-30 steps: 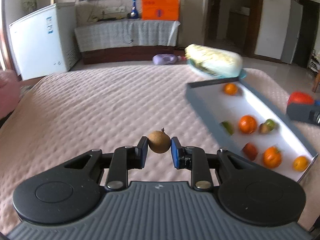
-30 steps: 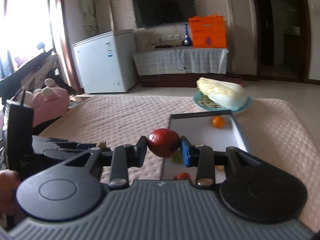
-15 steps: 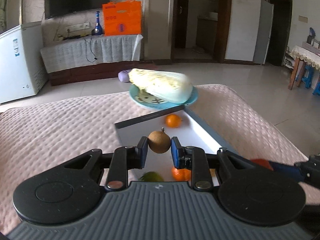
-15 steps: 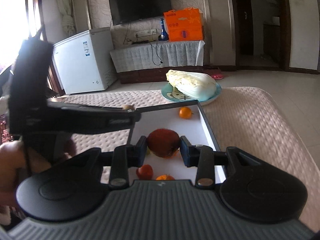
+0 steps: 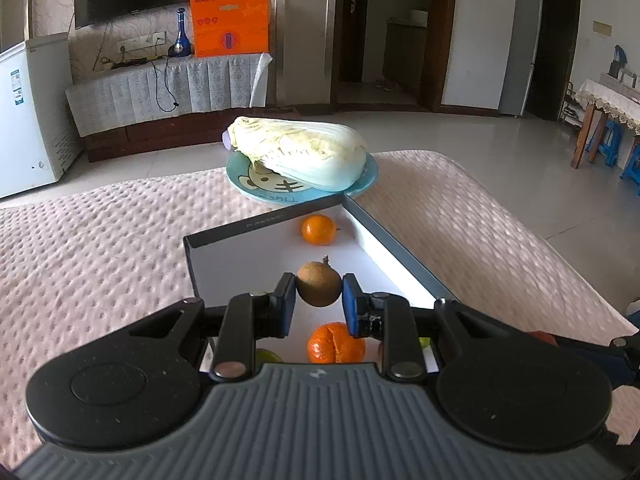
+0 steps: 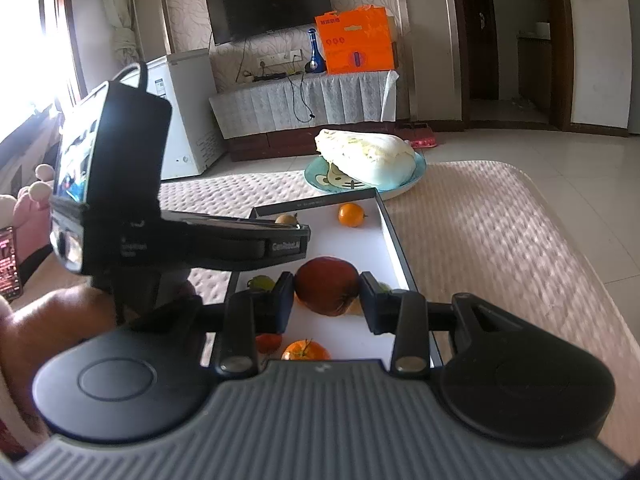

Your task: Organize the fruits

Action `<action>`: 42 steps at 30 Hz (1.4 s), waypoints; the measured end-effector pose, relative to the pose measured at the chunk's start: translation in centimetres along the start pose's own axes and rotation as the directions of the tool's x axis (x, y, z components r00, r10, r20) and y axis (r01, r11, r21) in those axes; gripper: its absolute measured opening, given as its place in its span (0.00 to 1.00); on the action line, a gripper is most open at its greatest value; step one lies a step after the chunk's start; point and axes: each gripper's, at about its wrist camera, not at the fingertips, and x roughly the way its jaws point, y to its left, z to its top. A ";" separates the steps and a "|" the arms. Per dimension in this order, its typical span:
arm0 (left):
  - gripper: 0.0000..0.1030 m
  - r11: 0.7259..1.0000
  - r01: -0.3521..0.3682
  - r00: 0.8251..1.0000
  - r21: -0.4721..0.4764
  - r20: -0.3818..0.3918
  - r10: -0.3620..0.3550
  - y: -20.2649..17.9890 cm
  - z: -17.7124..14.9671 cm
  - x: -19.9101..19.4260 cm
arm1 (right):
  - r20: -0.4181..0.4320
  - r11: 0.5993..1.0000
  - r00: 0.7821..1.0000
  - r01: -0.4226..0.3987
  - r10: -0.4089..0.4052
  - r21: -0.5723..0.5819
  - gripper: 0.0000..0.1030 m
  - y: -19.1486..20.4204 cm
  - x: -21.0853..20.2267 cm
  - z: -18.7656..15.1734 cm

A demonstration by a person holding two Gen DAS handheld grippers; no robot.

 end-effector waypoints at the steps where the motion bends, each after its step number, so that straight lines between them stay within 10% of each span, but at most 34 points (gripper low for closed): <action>1: 0.29 1.000 0.000 1.000 0.000 -0.003 0.000 -0.1 0.0 0.2 | -0.001 1.000 1.000 -0.001 0.001 -0.001 0.37 0.0 0.0 0.0; 5: 0.30 1.000 -0.017 1.000 0.018 -0.024 0.017 -0.5 -0.1 0.9 | -0.009 1.000 1.000 0.001 -0.001 -0.004 0.37 0.1 0.2 -0.1; 10: 0.63 0.999 -0.034 0.999 0.036 -0.010 0.035 -0.5 -0.3 0.0 | -0.038 1.000 0.999 0.020 -0.020 0.006 0.37 -0.2 1.5 -0.4; 16: 0.74 0.995 -0.071 0.997 0.064 0.012 0.071 0.6 -1.5 -2.9 | -0.090 0.999 0.995 0.047 -0.045 0.020 0.40 -0.2 3.8 -0.7; 20: 0.75 0.995 -0.099 0.995 0.021 -0.016 0.099 2.0 -2.2 -5.0 | -0.090 0.999 0.995 0.046 -0.046 0.002 0.70 0.5 4.2 -0.9; 28: 0.98 0.985 -0.168 0.984 -0.042 0.046 0.170 3.6 -4.3 -11.7 | -0.027 0.998 0.999 0.019 -0.021 -0.065 0.70 1.5 1.6 -1.4; 42: 0.99 0.977 -0.208 0.962 -0.045 0.169 0.212 0.2 -3.1 -20.3 | 0.117 0.989 0.991 0.054 -0.070 0.137 0.70 -2.9 -10.1 -3.8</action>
